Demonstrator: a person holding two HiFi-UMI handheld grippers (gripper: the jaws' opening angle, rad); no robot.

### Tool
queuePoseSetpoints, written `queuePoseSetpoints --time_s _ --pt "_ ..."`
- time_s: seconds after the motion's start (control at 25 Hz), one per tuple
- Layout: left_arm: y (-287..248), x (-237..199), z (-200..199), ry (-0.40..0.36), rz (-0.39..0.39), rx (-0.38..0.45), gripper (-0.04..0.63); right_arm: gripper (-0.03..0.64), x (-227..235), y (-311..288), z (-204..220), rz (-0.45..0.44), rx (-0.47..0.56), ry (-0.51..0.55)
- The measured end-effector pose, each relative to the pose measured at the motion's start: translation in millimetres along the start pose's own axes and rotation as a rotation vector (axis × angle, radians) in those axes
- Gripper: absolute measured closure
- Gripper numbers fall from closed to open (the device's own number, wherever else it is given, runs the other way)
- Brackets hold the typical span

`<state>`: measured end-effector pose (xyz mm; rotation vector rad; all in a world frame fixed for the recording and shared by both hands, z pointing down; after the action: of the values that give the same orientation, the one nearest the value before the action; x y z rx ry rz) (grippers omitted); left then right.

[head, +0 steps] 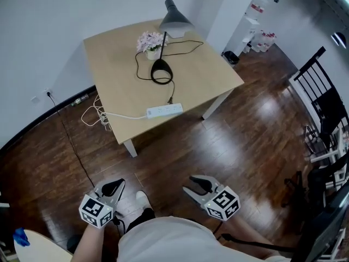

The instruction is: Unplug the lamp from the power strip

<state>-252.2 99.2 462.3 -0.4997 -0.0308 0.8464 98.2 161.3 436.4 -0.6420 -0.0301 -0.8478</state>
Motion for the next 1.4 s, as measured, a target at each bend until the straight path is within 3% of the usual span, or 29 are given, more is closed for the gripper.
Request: queuePoseSetpoints --time_s 0.16,0.36,0.56,0.88,1.12,1.4 --pt "29.1 44.9 -5.7 0.018 -0.039 0.062 0.591 0.448 -23.9 43.8 23.5 -0.021 0.044 0.038" --pt "62.1 106.6 -12.9 -0.018 -0.096 0.106 0.591 0.453 -44.2 109.0 58.1 -0.019 0.088 0.073" --pt "84.6 161.2 -8.9 0.014 -0.132 0.149 0.591 0.453 -63.0 156.1 92.5 -0.014 0.096 0.066" --pt "94.1 225.1 -31.8 -0.097 -0.027 0.183 0.591 0.453 -93.5 207.7 100.4 0.052 0.193 0.075" --pt "107.2 251.0 -42.1 -0.178 0.034 0.230 0.591 0.453 -126.1 216.8 93.5 0.051 0.229 0.096" --pt "138.4 254.4 -28.8 -0.171 0.050 0.203 0.591 0.453 -159.6 200.4 74.3 0.007 0.249 0.124"
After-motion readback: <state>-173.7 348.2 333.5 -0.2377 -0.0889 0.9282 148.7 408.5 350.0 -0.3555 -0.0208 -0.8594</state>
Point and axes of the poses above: the fingertips, and each gripper's own axes: y backward along the fingers, x to its right, z out of its underside, the point moved 10 cm from there along y, backward along the fingers, and after that the axes turned 7 degrees about -z, right-handed, at the moved point
